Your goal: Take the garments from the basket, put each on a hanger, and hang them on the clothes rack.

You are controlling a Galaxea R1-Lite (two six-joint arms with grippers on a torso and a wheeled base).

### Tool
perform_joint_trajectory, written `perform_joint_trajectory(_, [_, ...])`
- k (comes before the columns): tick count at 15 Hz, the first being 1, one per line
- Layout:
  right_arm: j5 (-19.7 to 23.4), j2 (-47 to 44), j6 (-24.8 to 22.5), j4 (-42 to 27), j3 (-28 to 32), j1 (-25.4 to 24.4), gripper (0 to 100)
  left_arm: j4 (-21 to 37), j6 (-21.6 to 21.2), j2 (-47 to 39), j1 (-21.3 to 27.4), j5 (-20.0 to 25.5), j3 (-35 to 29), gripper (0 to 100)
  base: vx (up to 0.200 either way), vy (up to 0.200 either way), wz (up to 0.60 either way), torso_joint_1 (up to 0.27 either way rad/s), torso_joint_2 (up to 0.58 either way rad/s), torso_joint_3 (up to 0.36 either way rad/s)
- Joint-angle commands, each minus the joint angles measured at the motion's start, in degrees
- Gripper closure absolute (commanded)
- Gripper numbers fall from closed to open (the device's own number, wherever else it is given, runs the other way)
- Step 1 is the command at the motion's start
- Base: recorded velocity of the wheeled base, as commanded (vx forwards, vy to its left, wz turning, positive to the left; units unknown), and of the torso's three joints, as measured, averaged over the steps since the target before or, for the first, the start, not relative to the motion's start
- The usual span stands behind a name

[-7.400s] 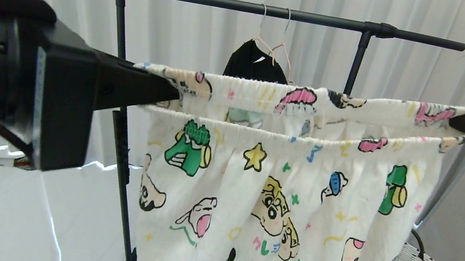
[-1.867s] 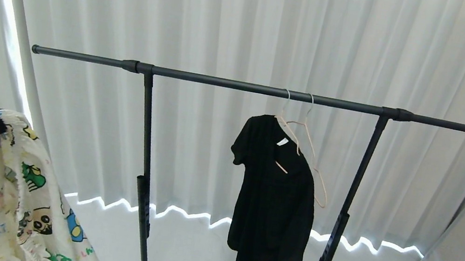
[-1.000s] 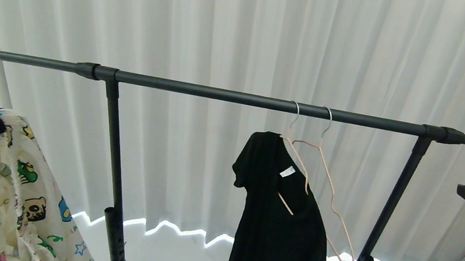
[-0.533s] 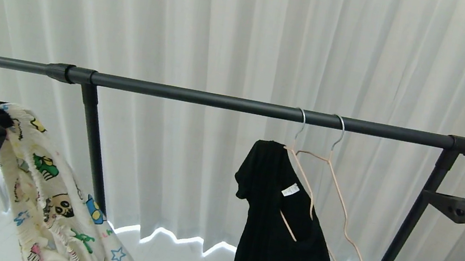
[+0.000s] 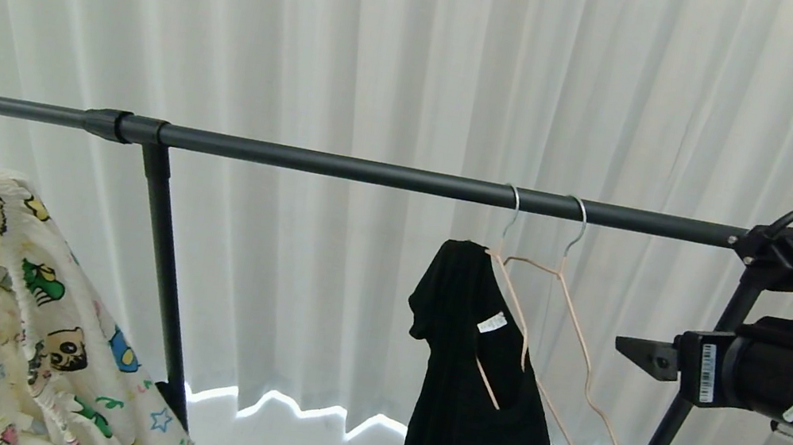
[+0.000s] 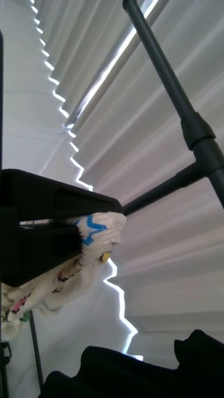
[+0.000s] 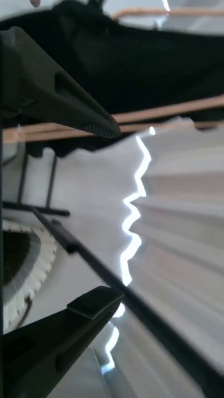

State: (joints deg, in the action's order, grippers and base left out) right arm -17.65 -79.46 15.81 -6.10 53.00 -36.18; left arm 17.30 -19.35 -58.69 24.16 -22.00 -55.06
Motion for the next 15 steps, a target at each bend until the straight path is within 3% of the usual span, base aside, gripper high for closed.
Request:
perform_joint_trajectory(1, [0.0, -3.6, 2.8, 0.4, 0.7, -3.7, 0, 0.0, 0.0, 0.6, 0.0, -0.1, 0.0, 100, 0.0, 0.0, 0.0, 0.0, 0.0, 0.0])
perform_joint_trajectory(4, [0.6, -6.5, 4.3, 0.6, 1.8, -4.2, 0, 0.0, 0.0, 0.9, 0.0, 0.0, 0.0, 100, 0.0, 0.0, 0.0, 0.0, 0.0, 0.0])
perform_joint_trajectory(8, [4.6, -9.5, 4.2, 0.8, 1.7, -2.5, 0, 0.0, -0.2, 1.1, 0.0, -0.1, 0.0, 100, 0.0, 0.0, 0.0, 0.0, 0.0, 0.0])
perform_joint_trajectory(15, [6.1, -16.0, 4.5, 3.3, 1.7, -1.6, 0, 0.1, -0.2, 2.1, 0.0, -0.1, 0.0, 100, 0.0, 0.0, 0.0, 0.0, 0.0, 0.0])
